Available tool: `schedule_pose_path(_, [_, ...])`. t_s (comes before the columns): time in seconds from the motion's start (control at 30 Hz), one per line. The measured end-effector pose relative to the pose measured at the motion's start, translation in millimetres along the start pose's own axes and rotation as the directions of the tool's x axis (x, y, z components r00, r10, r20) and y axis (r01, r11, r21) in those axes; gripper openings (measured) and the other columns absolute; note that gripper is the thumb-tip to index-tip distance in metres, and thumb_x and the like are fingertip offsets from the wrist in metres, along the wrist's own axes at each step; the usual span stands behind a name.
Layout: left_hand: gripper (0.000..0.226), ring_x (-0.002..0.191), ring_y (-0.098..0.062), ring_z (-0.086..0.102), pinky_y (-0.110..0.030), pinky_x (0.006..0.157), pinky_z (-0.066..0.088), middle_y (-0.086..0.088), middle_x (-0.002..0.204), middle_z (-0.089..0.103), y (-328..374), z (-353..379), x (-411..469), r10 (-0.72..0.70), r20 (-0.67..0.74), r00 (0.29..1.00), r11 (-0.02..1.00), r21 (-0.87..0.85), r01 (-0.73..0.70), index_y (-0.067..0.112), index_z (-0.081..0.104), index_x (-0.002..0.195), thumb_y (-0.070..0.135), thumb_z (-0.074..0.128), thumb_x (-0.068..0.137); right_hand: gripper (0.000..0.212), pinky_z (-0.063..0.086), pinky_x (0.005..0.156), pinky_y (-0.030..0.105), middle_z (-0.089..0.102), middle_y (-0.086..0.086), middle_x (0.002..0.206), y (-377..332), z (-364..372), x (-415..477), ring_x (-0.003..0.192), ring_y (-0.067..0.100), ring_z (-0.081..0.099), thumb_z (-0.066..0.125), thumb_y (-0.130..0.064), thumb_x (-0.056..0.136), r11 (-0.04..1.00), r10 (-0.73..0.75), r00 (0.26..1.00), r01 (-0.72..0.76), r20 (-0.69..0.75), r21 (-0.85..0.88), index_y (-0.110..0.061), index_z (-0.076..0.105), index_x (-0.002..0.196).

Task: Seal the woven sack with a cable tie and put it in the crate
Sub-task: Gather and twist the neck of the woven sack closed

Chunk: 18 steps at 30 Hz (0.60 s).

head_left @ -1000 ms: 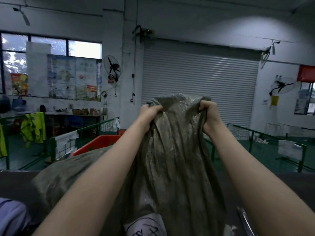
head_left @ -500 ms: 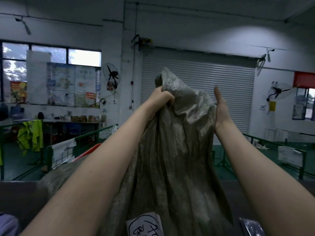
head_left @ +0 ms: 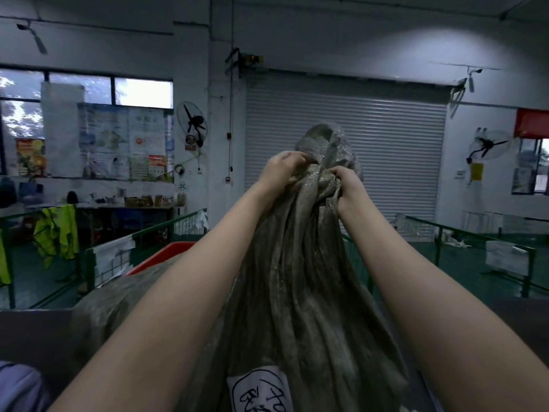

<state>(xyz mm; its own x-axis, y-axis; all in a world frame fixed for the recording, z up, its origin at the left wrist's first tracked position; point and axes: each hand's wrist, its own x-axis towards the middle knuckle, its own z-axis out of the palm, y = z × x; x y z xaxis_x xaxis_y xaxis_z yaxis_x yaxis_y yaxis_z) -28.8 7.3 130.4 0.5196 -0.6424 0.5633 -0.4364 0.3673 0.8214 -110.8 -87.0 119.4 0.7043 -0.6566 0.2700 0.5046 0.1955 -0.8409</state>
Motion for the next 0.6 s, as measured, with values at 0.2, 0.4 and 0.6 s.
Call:
schedule_pose_path(0.2, [0.062,0.114,-0.029,0.053,-0.038,0.1,0.04,-0.014,0.123,0.058,-31,-8,1,-0.317,0.128,0.94,0.911,0.317,0.264,0.005,0.052,0.123,0.051,0.036,0.087,0.035,0.05,0.059,0.026,0.061,0.005,0.052,9,-3,-10,0.056,0.017,0.058,0.028,-0.015,0.092,0.992,-0.061,0.994,0.05,0.09,0.112,-0.008,0.052,0.067])
schedule_pose_path(0.4, [0.047,0.103,-0.026,0.06,-0.036,0.099,0.046,-0.012,0.11,0.065,-36,-3,-9,-0.383,0.202,0.902,0.917,-0.035,0.397,0.007,0.055,0.122,0.038,0.052,0.088,0.029,0.053,0.057,0.021,0.064,0.005,0.051,14,-10,-10,0.054,0.018,0.063,0.032,-0.016,0.087,0.991,-0.085,0.991,0.073,0.107,0.11,-0.008,0.054,0.07])
schedule_pose_path(0.6, [0.043,0.112,-0.027,0.058,-0.034,0.099,0.046,-0.013,0.121,0.063,-12,8,-14,-0.185,-0.155,0.97,0.98,0.048,0.195,0.003,0.057,0.12,0.021,0.065,0.081,0.025,0.048,0.053,0.018,0.059,0.003,0.045,9,-21,-12,0.044,0.016,0.058,0.034,-0.011,0.082,0.994,-0.099,0.991,0.094,0.09,0.053,-0.007,0.051,0.063])
